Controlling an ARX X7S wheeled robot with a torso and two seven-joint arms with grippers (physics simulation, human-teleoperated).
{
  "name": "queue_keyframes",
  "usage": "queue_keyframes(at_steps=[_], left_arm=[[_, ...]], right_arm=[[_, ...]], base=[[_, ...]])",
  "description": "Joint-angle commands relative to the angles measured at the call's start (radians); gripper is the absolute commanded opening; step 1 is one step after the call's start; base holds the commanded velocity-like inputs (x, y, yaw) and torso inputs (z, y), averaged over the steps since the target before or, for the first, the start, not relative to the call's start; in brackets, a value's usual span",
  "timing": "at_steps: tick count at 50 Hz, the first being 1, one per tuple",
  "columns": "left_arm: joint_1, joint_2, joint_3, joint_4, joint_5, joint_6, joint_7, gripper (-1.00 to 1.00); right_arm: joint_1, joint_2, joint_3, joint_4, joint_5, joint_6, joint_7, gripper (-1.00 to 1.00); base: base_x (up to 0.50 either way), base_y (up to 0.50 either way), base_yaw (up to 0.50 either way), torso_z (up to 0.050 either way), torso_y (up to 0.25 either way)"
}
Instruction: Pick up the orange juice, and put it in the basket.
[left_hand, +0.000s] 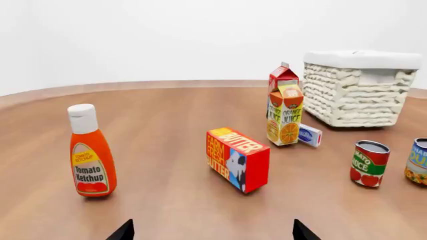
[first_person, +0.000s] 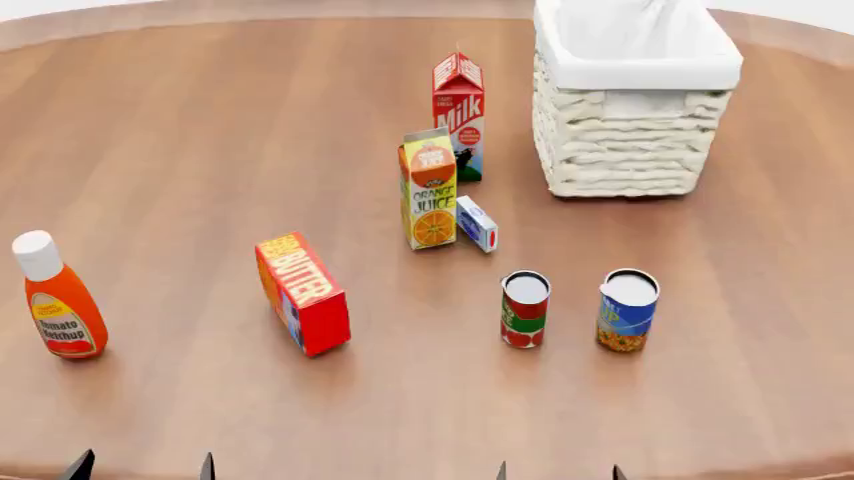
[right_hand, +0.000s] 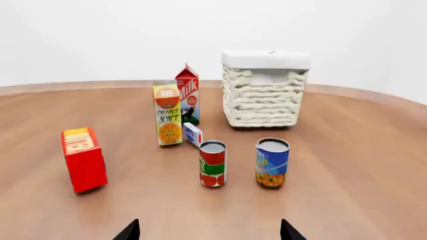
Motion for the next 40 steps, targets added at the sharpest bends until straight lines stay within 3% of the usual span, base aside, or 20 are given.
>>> queue_keyframes(at_steps=[1,10,40], left_arm=[[0.000,-0.016,0.018,0.000,-0.016,0.000,-0.018,1.00],[-0.001,-0.043,0.050,-0.001,-0.043,0.002,-0.050,1.00],[-0.004,-0.085,0.100,-0.002,-0.085,0.006,-0.099,1.00]], right_arm=[[0.007,0.025,-0.032,0.017,0.025,-0.011,0.031,1.00],[0.021,0.054,-0.066,-0.004,0.034,0.022,0.047,1.00],[0.023,0.098,-0.118,-0.035,0.051,0.031,0.094,1.00]], base=[[0.00,0.00,0.00,0.000,0.000],[0.04,0.00,0.00,0.000,0.000],[0.33,0.00,0.00,0.000,0.000]])
